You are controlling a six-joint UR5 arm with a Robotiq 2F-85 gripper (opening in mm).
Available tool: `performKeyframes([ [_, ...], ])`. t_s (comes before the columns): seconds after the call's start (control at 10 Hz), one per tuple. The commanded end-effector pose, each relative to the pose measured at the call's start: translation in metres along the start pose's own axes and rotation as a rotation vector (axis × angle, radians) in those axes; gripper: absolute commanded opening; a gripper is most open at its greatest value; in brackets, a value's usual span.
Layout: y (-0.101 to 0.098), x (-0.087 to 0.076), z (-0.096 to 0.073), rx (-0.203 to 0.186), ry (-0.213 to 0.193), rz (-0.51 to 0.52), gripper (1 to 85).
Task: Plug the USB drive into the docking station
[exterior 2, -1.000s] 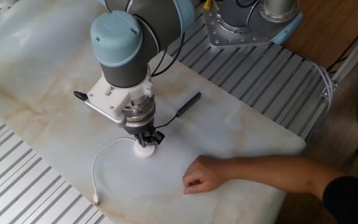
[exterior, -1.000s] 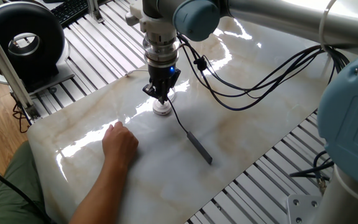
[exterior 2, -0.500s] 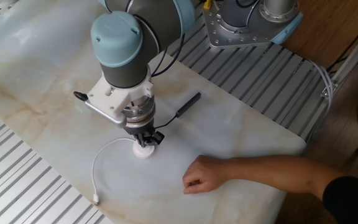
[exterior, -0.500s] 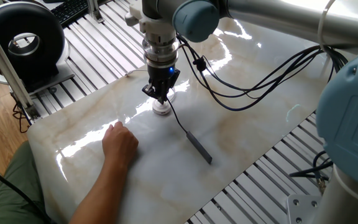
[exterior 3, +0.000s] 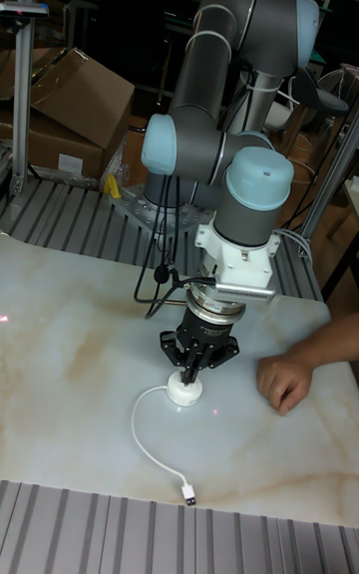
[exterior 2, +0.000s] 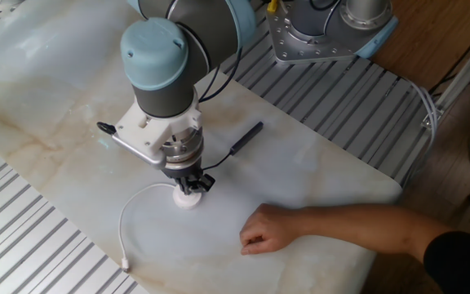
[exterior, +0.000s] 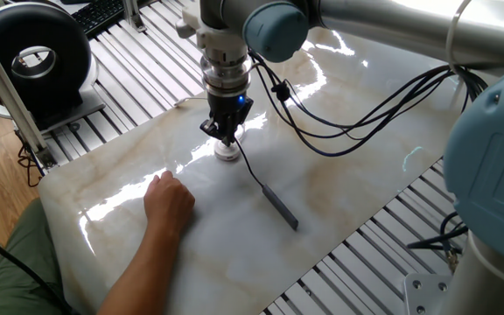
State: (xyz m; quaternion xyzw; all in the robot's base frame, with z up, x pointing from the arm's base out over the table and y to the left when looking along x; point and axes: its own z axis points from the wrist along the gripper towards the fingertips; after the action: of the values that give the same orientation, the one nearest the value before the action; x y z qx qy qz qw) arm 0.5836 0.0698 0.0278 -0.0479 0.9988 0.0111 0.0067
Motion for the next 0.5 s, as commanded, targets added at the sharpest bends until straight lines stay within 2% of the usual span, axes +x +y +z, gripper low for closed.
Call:
performKeyframes([
  [0.0,0.0,-0.0044,0.0044,-0.006,-0.012,0.006,1.3],
  [0.3,0.0004,-0.0057,0.0061,-0.007,-0.016,0.005,1.3],
  [0.4,0.0023,-0.0032,0.005,-0.016,-0.006,0.005,1.3],
])
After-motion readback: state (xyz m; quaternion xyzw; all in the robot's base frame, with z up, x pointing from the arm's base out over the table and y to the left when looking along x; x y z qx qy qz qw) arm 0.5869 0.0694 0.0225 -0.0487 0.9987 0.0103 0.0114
